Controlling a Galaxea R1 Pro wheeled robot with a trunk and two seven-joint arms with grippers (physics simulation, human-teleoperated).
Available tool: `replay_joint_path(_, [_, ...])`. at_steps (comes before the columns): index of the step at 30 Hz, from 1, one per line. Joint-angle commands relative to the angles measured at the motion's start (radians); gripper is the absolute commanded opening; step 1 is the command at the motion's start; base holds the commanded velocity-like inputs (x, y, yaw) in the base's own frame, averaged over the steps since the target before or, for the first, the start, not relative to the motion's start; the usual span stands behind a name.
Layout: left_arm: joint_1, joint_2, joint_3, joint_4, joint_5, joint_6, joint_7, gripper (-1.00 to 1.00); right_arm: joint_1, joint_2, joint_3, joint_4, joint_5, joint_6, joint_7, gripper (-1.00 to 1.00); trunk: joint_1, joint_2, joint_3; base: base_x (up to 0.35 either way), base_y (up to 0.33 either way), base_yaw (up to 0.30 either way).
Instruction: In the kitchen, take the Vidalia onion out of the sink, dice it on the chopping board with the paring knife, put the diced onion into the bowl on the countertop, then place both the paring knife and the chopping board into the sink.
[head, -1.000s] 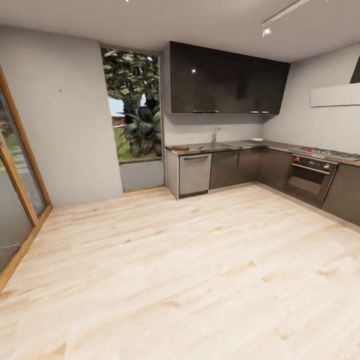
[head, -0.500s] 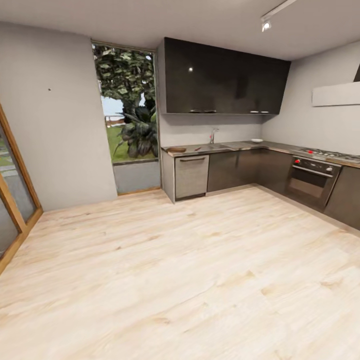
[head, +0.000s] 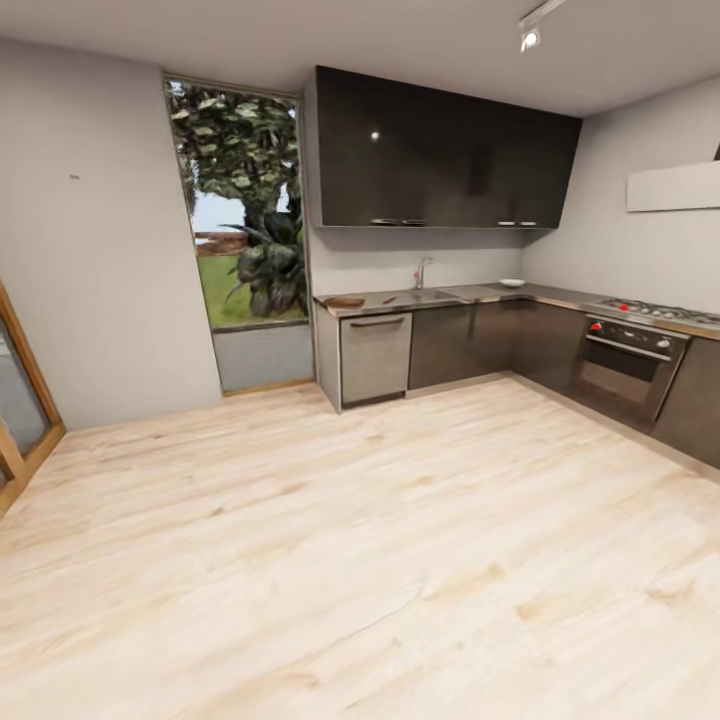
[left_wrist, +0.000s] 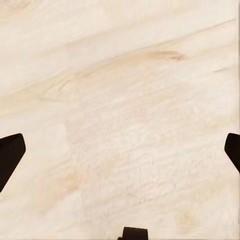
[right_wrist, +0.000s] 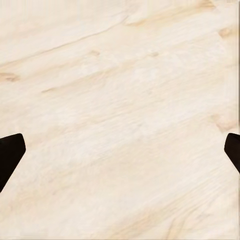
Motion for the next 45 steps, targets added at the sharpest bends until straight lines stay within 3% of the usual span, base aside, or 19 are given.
replay_joint_path(1, [0.001, 0.000, 0.000, -0.002, -0.001, -0.001, 0.003, 1.00, -0.001, 0.000, 0.000, 0.001, 0.000, -0.003, 0.000, 1.00, 0.001, 0.000, -0.001, 0.286, -0.203, 0.000])
replay_joint_path(45, [0.001, 0.000, 0.000, 0.000, -0.001, -0.001, 0.003, 1.00, -0.001, 0.000, 0.000, 0.002, 0.000, -0.003, -0.001, 1.00, 0.001, 0.000, -0.001, 0.279, -0.218, 0.026])
